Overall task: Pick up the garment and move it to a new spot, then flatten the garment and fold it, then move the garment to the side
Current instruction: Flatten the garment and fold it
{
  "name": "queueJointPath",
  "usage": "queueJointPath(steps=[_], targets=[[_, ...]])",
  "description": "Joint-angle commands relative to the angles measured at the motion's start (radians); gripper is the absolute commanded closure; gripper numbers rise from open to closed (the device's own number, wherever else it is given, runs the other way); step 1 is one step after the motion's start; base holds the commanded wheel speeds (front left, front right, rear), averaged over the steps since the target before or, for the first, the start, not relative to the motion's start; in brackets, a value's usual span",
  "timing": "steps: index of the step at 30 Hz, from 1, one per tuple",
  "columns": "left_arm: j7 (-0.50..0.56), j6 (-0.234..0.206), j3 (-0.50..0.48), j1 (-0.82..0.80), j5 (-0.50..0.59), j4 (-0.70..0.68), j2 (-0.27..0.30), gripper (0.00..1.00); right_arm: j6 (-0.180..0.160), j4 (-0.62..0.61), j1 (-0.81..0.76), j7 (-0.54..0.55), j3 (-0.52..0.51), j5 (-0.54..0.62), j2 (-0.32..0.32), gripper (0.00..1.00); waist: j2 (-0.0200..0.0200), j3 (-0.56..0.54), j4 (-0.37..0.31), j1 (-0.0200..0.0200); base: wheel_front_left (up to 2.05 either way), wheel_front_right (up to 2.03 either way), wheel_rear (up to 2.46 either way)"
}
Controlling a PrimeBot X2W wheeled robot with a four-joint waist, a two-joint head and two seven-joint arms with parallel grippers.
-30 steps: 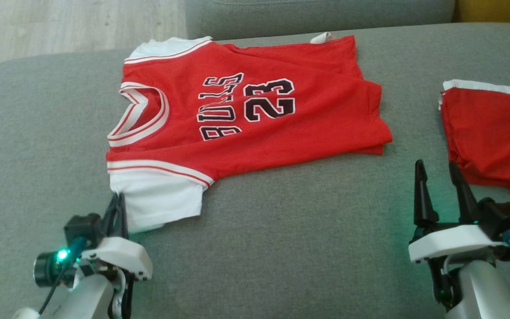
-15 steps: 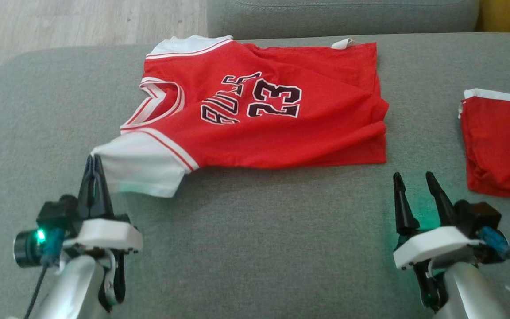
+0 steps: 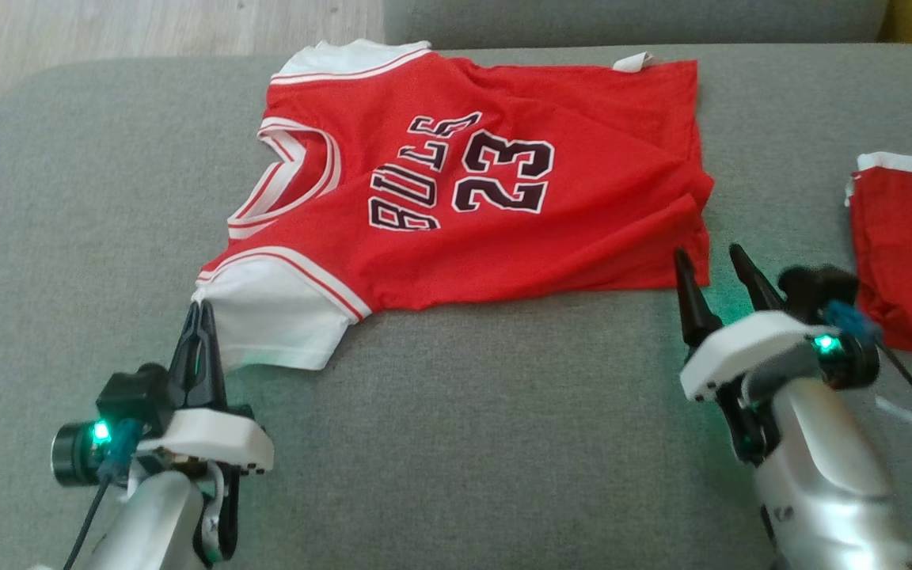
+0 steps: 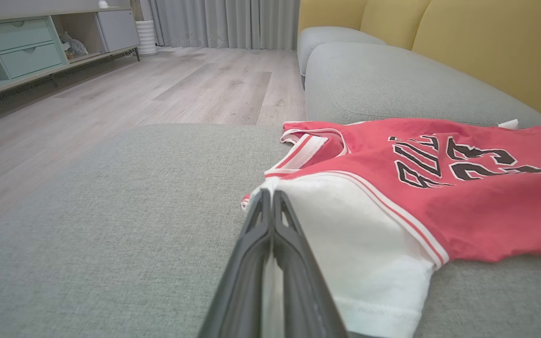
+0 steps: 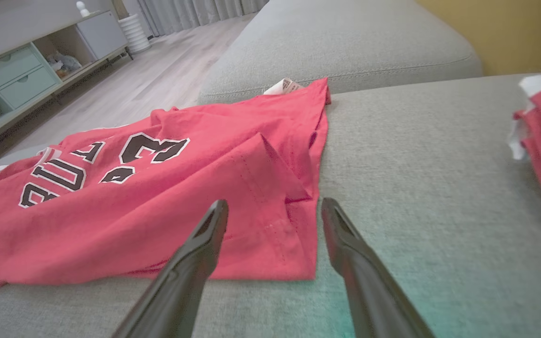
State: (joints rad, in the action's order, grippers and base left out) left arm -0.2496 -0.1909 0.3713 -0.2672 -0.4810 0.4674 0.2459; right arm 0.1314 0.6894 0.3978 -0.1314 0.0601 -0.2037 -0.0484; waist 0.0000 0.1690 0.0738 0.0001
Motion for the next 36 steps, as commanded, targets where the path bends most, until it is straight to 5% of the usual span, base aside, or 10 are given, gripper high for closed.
queueJointPath(steps=[1,17,19,20,22,36], targets=[[-0.012,0.007,-0.027,-0.057,0.014,-0.015,0.015,1.00,-0.001,0.013,0.064,0.008,0.041,-0.002,-0.002,0.00,0.0000,0.010,0.008,-0.0001,0.00,0.00,0.00],[-0.012,0.028,-0.033,-0.077,0.024,0.009,0.000,1.00,-0.001,0.219,0.198,0.013,0.086,0.019,-0.002,0.00,0.0000,0.028,0.020,-0.0001,0.00,0.00,0.00],[-0.012,0.028,-0.035,-0.076,0.026,0.011,-0.001,1.00,-0.001,0.229,0.201,0.010,0.103,0.007,-0.002,0.17,0.0000,0.025,0.017,-0.0001,0.00,0.00,0.00],[-0.012,0.028,-0.036,-0.076,0.028,0.012,-0.001,1.00,-0.001,0.233,0.203,0.008,0.111,0.002,-0.002,0.56,0.0000,0.023,0.015,-0.0001,0.00,0.00,0.00],[-0.012,0.028,-0.038,-0.074,0.030,0.013,-0.001,1.00,-0.001,0.240,0.205,0.002,0.123,-0.007,-0.002,1.00,0.0000,0.019,0.011,-0.0001,0.00,0.00,0.00],[-0.012,0.027,-0.060,-0.048,0.039,-0.003,0.007,1.00,-0.001,0.149,0.147,-0.088,0.134,0.001,-0.002,1.00,0.0000,-0.051,-0.026,-0.0001,0.00,0.00,0.00]])
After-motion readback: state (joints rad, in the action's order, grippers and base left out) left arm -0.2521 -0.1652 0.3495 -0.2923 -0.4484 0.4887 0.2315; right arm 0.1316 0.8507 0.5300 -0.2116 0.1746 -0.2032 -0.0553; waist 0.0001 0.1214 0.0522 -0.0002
